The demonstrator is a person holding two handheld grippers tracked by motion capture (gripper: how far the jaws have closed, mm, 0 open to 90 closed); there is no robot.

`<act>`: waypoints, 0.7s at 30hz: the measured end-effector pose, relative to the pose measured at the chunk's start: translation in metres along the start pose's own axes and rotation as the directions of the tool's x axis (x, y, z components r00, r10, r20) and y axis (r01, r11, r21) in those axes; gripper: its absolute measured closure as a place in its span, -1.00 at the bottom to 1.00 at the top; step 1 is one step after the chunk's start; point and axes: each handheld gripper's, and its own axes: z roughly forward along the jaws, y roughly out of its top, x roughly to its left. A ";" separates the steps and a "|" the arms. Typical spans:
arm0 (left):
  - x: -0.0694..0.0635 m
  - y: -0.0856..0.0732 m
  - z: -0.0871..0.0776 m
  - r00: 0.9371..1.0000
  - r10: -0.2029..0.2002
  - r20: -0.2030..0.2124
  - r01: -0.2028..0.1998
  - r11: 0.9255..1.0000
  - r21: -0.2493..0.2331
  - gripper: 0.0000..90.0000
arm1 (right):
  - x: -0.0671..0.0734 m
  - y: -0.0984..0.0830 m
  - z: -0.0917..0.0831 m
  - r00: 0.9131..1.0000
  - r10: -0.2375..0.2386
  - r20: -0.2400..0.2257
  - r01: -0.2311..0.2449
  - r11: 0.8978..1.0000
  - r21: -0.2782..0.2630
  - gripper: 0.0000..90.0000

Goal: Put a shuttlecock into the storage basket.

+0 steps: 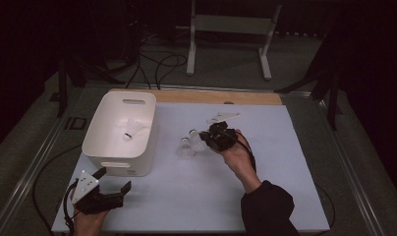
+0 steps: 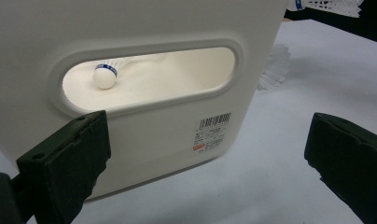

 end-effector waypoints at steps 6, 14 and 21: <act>0.000 0.000 0.000 1.000 0.000 0.000 0.000 1.000 0.000 -0.98 | 0.002 0.005 -0.001 1.000 -0.002 -0.007 0.002 1.000 -0.009 0.97; 0.000 0.000 0.000 1.000 0.000 0.001 0.000 1.000 0.000 -0.98 | 0.005 0.010 -0.001 1.000 -0.007 -0.010 0.007 1.000 -0.015 0.97; 0.000 0.000 0.000 1.000 0.000 0.001 0.000 1.000 0.001 -0.98 | 0.006 0.014 -0.002 1.000 -0.007 -0.013 0.006 1.000 -0.023 0.97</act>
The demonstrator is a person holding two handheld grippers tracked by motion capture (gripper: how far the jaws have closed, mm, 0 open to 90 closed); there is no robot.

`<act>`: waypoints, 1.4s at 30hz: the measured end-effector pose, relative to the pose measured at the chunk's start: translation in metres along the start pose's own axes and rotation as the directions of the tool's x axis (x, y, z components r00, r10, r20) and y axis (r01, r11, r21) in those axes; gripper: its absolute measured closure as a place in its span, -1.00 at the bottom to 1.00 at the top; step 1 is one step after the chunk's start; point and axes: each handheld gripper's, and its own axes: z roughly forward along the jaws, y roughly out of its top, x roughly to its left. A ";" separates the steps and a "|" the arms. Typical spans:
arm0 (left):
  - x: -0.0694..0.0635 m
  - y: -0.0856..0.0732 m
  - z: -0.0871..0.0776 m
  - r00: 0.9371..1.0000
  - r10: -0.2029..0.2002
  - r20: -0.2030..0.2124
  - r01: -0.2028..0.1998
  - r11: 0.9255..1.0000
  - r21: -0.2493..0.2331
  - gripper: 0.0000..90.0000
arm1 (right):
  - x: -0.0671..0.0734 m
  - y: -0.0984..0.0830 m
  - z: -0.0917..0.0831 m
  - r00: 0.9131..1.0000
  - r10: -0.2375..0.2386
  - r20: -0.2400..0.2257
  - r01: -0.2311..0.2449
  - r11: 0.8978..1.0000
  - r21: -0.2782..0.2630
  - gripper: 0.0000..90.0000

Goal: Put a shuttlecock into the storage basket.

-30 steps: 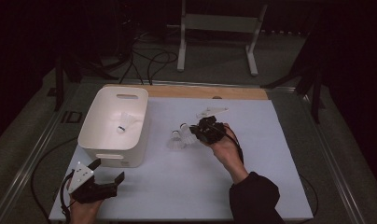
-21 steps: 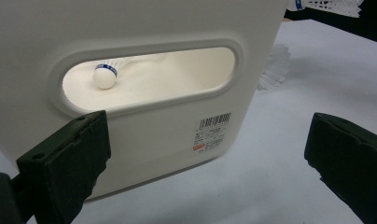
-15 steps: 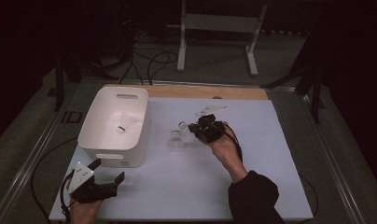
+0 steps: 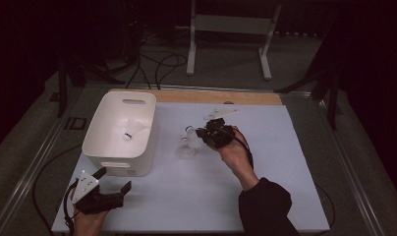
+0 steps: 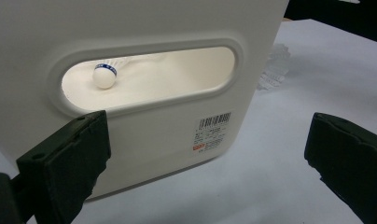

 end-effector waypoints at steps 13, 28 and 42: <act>0.000 0.000 0.000 1.000 0.000 0.000 0.000 1.000 -0.001 -0.98 | 0.005 0.011 -0.001 1.000 -0.015 -0.009 0.014 1.000 -0.021 0.97; 0.000 0.000 -0.001 1.000 0.000 0.001 0.000 1.000 0.000 -0.98 | 0.011 0.025 -0.003 0.999 -0.024 -0.022 0.023 0.999 -0.045 0.97; 0.000 0.000 0.000 1.000 0.000 0.001 0.000 1.000 0.000 -0.98 | 0.014 0.032 0.000 0.999 -0.019 -0.031 0.017 0.998 -0.057 0.97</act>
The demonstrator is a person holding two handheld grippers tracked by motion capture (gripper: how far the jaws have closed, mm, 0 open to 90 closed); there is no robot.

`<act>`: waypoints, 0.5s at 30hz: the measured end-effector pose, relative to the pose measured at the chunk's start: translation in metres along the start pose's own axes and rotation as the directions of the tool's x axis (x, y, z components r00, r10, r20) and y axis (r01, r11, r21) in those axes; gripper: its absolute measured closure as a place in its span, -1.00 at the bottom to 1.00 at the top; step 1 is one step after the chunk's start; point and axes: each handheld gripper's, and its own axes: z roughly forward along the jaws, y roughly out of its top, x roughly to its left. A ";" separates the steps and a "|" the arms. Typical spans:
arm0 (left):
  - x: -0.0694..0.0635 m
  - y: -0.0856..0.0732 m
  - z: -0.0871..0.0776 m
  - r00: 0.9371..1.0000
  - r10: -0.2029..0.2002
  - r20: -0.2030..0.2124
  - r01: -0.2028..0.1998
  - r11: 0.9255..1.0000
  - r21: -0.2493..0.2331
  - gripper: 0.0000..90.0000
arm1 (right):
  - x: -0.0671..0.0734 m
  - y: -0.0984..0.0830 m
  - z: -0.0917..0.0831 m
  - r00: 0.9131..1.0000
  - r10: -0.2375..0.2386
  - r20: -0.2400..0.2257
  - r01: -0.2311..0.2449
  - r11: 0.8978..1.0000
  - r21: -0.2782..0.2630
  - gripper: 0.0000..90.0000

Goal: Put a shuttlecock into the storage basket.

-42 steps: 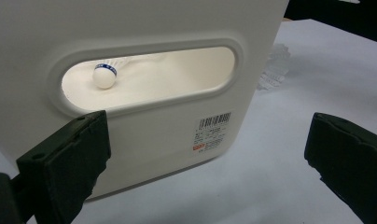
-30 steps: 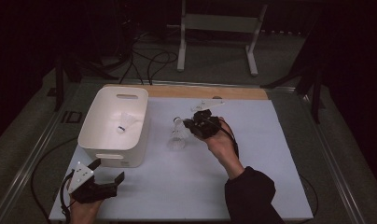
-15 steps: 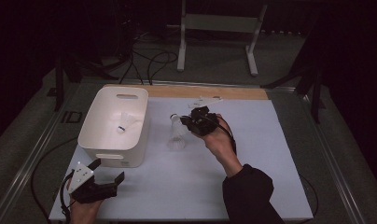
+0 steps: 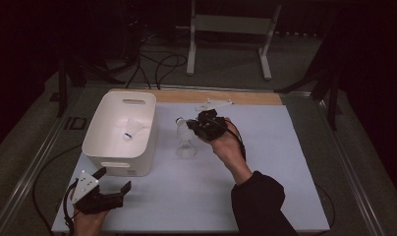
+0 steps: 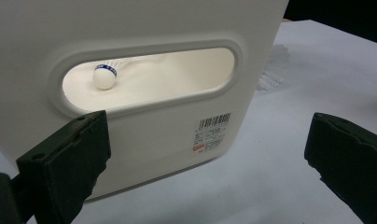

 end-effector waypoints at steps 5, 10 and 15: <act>0.000 0.000 0.000 1.000 0.000 0.000 0.000 1.000 -0.001 -0.98 | 0.001 0.002 0.001 1.000 0.005 -0.003 -0.005 1.000 -0.006 0.97; 0.000 0.000 0.000 1.000 -0.001 0.000 0.001 1.000 -0.002 -0.98 | 0.002 0.005 0.002 1.000 0.006 -0.008 -0.006 1.000 -0.011 0.97; 0.000 0.000 0.000 1.000 -0.001 -0.001 0.001 1.000 -0.002 -0.98 | 0.003 0.008 0.003 1.000 0.008 -0.012 -0.008 1.000 -0.021 0.97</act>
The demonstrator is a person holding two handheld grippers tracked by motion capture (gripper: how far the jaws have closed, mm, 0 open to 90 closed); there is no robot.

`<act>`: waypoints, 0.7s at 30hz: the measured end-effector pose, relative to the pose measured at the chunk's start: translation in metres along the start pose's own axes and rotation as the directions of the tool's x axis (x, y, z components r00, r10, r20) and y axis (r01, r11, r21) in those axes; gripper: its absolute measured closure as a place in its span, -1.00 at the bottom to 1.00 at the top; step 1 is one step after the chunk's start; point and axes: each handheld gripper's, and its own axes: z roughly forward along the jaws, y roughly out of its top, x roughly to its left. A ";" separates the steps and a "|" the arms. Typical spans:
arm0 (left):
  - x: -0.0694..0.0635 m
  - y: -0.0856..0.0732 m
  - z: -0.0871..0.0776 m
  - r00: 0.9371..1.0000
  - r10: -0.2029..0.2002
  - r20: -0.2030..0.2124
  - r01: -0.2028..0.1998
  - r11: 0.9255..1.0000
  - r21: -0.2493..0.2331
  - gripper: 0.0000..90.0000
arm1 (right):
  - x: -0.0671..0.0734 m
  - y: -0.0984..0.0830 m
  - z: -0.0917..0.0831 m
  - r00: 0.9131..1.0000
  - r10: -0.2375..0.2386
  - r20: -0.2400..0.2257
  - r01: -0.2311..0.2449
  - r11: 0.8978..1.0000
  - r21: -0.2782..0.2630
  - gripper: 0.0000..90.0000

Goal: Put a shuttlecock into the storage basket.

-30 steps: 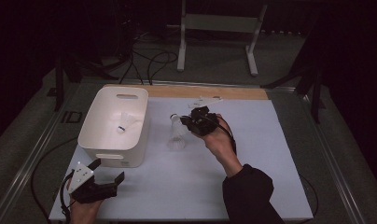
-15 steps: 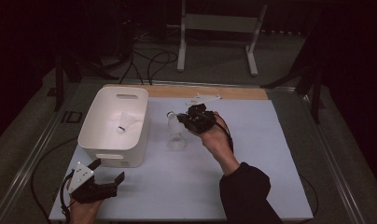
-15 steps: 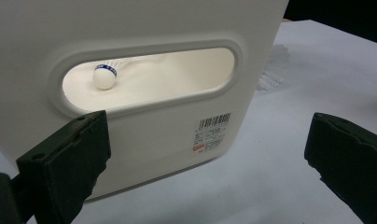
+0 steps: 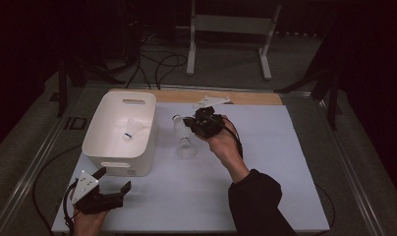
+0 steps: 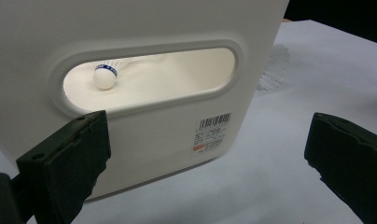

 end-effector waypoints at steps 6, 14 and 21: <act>0.000 0.000 0.000 1.000 0.000 0.000 0.000 1.000 0.000 -0.98 | 0.001 0.003 0.001 1.000 0.003 -0.005 -0.003 1.000 -0.008 0.97; 0.000 0.000 0.000 1.000 0.002 -0.001 -0.002 1.000 0.002 -0.98 | 0.002 0.006 0.003 1.000 0.007 -0.011 -0.007 1.000 -0.013 0.97; 0.000 0.000 0.000 1.000 0.001 0.000 -0.001 1.000 -0.001 -0.98 | 0.005 0.014 0.003 1.000 -0.004 -0.013 0.003 1.000 -0.031 0.97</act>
